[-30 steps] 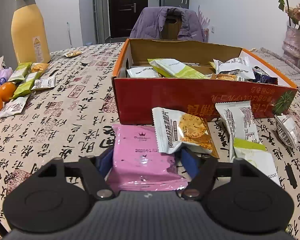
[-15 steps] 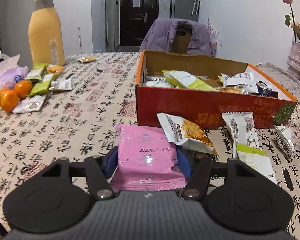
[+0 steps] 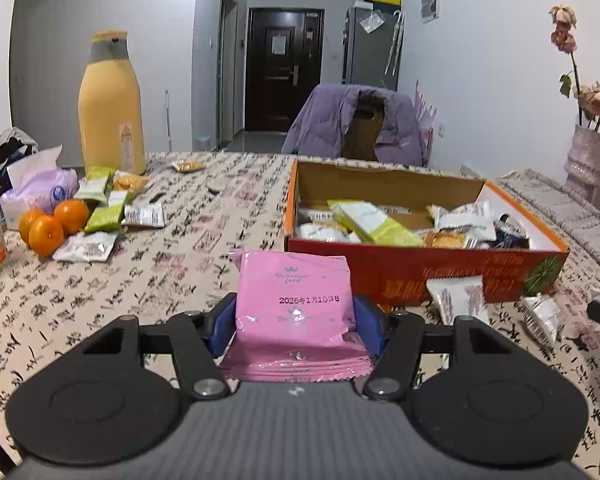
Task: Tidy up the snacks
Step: 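Carry both packets into the cardboard box and open both grippers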
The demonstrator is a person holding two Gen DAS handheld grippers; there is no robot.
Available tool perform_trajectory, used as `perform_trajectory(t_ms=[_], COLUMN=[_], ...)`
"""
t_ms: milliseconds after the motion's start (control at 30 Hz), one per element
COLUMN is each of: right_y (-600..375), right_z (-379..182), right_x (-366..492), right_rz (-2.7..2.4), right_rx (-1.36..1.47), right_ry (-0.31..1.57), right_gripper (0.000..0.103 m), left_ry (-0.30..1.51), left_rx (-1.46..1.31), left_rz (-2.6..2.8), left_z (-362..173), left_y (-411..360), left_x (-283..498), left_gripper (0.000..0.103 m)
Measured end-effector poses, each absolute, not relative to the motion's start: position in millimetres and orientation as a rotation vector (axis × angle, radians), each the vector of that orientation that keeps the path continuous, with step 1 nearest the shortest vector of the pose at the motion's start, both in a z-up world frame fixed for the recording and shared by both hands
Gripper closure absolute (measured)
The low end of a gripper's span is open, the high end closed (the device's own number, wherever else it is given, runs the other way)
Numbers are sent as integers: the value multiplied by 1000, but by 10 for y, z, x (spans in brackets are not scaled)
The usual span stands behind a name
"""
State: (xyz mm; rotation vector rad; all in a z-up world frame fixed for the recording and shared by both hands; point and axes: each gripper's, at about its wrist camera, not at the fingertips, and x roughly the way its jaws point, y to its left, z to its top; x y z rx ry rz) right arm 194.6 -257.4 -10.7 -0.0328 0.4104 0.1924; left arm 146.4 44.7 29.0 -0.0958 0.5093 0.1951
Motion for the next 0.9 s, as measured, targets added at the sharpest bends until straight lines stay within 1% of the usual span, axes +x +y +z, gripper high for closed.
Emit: perform_trajectory(t_ms=[233,433,900], right_y=[-2464,-2304,-1868], right_z=[-25,143,512], right_x=[1932,1998,2478], right_rz=[239,278,346], right_rx=[-38,-64,-119], right_ry=[395,345,252], right_gripper=[59,59,59], left_ry=[458,433,376], left_rx=[-89,-87,-98], left_rz=[177,156,113], left_z=[458,549,754], left_y=[399,332,220], left_x=[1484,1585,2132], left_gripper=[41,41,41])
